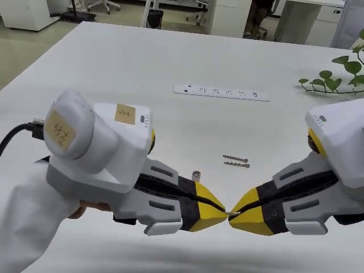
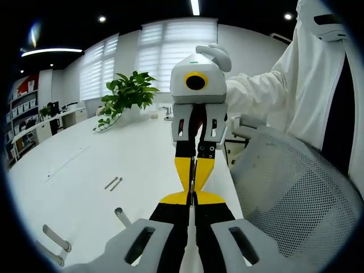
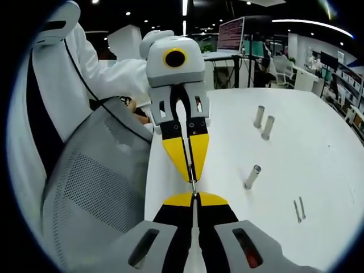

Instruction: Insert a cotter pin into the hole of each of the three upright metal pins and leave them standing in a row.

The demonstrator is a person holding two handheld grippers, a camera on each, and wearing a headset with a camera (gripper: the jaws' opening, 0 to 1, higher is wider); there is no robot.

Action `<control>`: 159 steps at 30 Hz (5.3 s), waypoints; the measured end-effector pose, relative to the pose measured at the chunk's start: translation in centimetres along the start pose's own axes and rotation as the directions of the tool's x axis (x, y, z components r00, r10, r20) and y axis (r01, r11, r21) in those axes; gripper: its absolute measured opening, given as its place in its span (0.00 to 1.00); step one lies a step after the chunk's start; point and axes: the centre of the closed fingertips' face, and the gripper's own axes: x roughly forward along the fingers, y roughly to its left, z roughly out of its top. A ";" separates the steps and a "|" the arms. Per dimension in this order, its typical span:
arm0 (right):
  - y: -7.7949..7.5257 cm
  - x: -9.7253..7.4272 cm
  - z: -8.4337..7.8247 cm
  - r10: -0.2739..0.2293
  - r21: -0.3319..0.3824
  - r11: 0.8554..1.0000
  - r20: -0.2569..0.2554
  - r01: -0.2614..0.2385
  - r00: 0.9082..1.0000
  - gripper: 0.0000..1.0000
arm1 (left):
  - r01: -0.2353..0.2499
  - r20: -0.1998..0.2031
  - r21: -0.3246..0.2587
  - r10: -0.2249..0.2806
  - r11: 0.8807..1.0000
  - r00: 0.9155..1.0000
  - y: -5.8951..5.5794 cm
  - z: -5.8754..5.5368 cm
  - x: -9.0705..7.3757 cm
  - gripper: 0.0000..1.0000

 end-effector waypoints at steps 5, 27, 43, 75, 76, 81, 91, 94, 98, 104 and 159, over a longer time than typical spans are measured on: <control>0.0 0.0 0.1 -0.004 0.005 1.000 0.006 0.004 1.000 0.00 | 0.002 0.005 -0.013 -0.002 1.000 1.000 0.1 0.0 -0.1 0.00; -2.2 0.2 0.2 -0.079 0.043 0.996 0.045 0.077 0.996 0.00 | -0.077 0.052 -0.114 0.083 0.990 0.995 2.9 -0.4 -1.4 0.03; -5.2 1.0 -1.8 -0.134 0.074 0.988 -0.016 0.134 0.991 0.00 | -0.218 0.026 -0.108 0.222 0.970 0.975 7.8 -2.1 -1.9 0.24; -8.7 2.5 -2.9 -0.139 0.091 0.986 -0.044 0.143 0.989 0.00 | -0.135 -0.087 -0.065 0.129 0.989 0.988 10.2 -4.7 1.0 0.11; -8.8 2.5 -2.9 -0.139 0.091 0.986 -0.042 0.142 0.989 0.00 | -0.133 -0.086 -0.070 0.127 0.989 0.988 10.2 -4.7 1.0 0.10; -9.2 2.5 -2.8 -0.139 0.090 0.986 -0.041 0.143 0.989 0.00 | -0.120 -0.085 -0.080 0.113 0.990 0.990 10.1 -4.8 1.2 0.07; -9.3 2.7 -2.8 -0.134 0.080 0.987 -0.039 0.136 0.990 0.00 | -0.133 -0.098 -0.092 0.124 0.987 0.987 10.2 -4.8 1.2 0.06; -9.2 2.7 -2.7 -0.130 0.075 0.988 -0.038 0.133 0.991 0.00 | -0.142 -0.100 -0.076 0.135 0.987 0.986 10.1 -4.8 1.2 0.06; -9.2 2.8 -2.7 -0.122 0.067 0.990 -0.043 0.125 0.992 0.00 | -0.154 -0.094 -0.064 0.148 0.986 0.985 10.1 -4.8 1.4 0.06; -9.4 3.3 -2.4 -0.111 0.056 0.992 -0.048 0.113 0.993 0.00 | -0.155 -0.097 -0.049 0.149 0.987 0.984 10.0 -4.8 1.4 0.06; -9.1 3.3 -0.8 -0.152 -0.036 0.988 -0.047 0.150 0.987 0.00 | -0.184 -0.115 -0.033 0.179 0.982 0.977 9.9 -5.0 1.3 0.06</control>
